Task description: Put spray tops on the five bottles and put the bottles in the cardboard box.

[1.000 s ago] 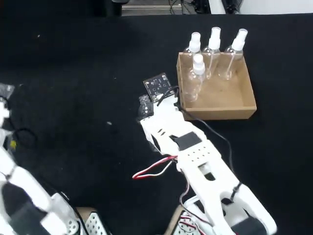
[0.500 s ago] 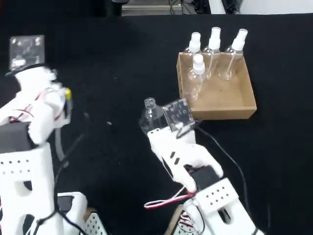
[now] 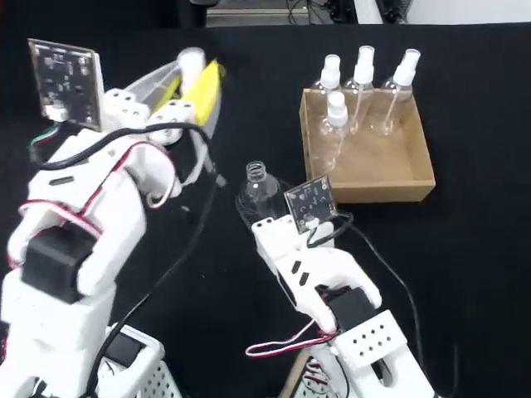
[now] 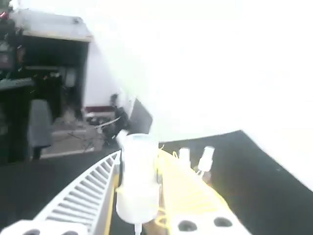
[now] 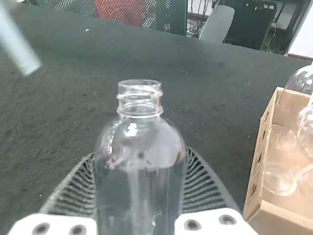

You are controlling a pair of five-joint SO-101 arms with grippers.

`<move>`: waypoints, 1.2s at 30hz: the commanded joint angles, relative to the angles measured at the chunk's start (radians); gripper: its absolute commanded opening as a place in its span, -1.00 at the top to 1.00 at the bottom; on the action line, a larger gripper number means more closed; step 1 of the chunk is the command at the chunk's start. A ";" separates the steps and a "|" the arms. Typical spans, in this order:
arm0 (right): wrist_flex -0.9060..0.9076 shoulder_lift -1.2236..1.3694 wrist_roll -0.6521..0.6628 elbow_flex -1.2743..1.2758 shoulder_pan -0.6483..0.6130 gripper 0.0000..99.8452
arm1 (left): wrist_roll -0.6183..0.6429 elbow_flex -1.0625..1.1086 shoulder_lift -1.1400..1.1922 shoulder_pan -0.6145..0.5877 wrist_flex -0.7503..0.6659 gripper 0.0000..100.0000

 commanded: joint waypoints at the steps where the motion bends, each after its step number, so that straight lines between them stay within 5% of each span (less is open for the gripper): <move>1: -0.140 -0.027 0.009 0.035 -0.012 0.98 | 0.012 0.076 -0.017 0.031 -0.166 0.94; 9: -0.207 -0.027 0.011 0.064 -0.012 0.98 | 0.012 0.177 -0.009 0.033 -0.344 0.93; 25: -0.209 -0.027 0.011 0.061 -0.012 0.98 | 0.011 0.174 0.084 0.151 -0.348 0.93; 36: -0.209 -0.027 0.012 0.061 -0.012 0.98 | -0.091 -0.038 0.098 0.124 -0.135 0.93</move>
